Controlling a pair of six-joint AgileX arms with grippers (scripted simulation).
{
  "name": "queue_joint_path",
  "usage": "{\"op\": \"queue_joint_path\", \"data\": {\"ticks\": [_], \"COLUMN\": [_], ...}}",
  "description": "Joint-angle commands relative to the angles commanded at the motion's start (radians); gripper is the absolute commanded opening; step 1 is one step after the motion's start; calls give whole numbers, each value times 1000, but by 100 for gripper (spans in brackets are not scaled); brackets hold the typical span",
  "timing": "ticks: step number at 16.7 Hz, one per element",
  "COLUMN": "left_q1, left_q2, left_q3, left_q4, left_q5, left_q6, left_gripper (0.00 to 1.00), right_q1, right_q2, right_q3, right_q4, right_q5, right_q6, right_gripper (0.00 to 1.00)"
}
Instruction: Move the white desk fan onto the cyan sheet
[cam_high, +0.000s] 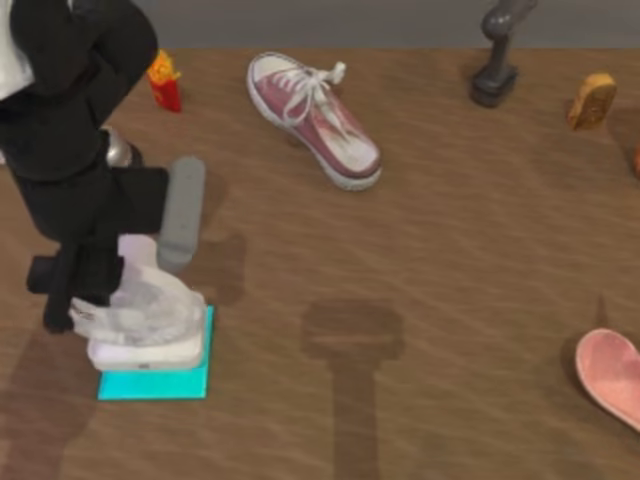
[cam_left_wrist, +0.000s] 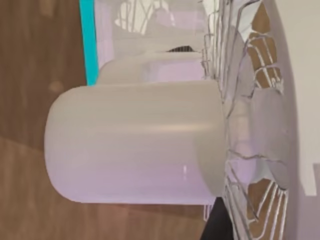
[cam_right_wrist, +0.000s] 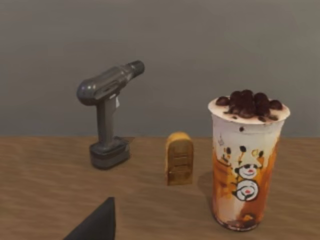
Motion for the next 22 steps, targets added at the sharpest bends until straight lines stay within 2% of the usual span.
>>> {"op": "queue_joint_path", "data": {"ticks": [5,18,22], "left_q1": [0,0,0], "left_q2": [1,1,1], "left_q3": [-21,-21,-21], "left_q4": [26,26,26], "left_q5": [-2,-2,-2], "left_q6": [3,3,3], "left_gripper": [0,98,100], "right_q1": [0,0,0], "right_q2": [0,0,0], "right_q3": [0,0,0], "right_q4": [0,0,0], "right_q5": [0,0,0], "right_q6": [0,0,0], "right_gripper": [100,100,100]}}
